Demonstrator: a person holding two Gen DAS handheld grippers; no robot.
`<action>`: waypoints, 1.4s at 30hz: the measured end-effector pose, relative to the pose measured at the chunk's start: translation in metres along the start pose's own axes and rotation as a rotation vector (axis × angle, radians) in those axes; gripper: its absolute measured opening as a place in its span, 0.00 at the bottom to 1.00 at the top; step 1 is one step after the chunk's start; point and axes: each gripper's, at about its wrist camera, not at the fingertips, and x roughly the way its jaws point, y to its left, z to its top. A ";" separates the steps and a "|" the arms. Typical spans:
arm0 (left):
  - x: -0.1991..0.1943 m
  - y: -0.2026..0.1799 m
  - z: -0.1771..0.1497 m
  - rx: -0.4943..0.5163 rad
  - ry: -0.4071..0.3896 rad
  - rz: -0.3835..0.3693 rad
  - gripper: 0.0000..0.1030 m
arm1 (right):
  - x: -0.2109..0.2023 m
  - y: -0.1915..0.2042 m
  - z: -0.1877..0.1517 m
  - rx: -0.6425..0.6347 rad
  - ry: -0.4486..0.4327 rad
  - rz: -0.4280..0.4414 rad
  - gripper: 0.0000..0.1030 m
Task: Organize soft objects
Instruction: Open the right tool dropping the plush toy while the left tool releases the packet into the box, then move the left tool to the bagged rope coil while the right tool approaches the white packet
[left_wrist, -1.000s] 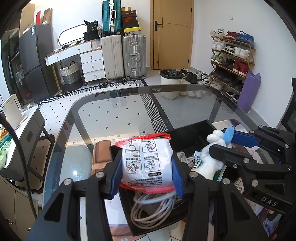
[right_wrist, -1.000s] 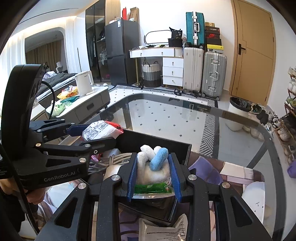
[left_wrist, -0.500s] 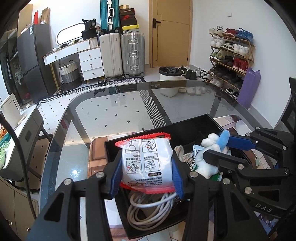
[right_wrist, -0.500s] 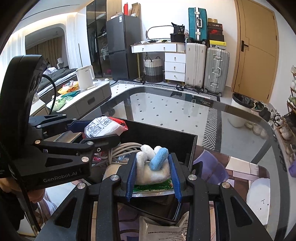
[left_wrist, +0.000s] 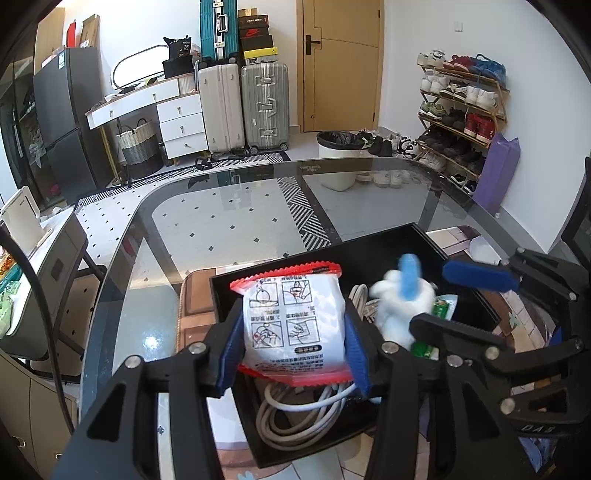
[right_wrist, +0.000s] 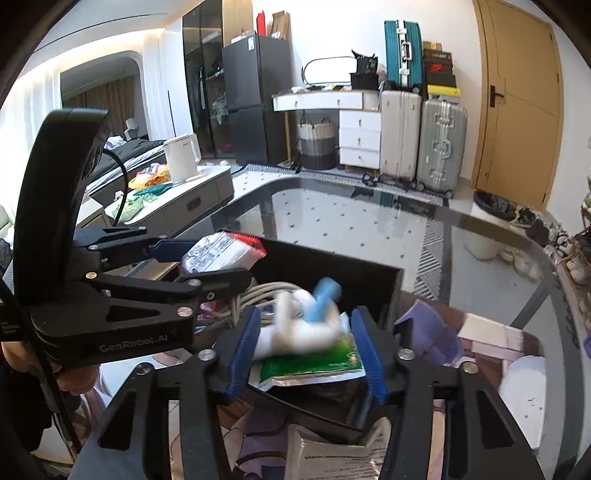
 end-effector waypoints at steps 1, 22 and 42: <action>-0.003 -0.001 0.000 0.000 -0.005 0.001 0.55 | -0.003 -0.002 0.000 0.002 -0.004 -0.002 0.64; -0.056 -0.005 -0.023 -0.036 -0.063 0.002 1.00 | -0.082 -0.031 -0.042 0.139 -0.073 -0.021 0.99; -0.086 -0.019 -0.069 -0.009 -0.061 0.046 1.00 | -0.080 -0.024 -0.067 0.118 0.013 -0.014 0.99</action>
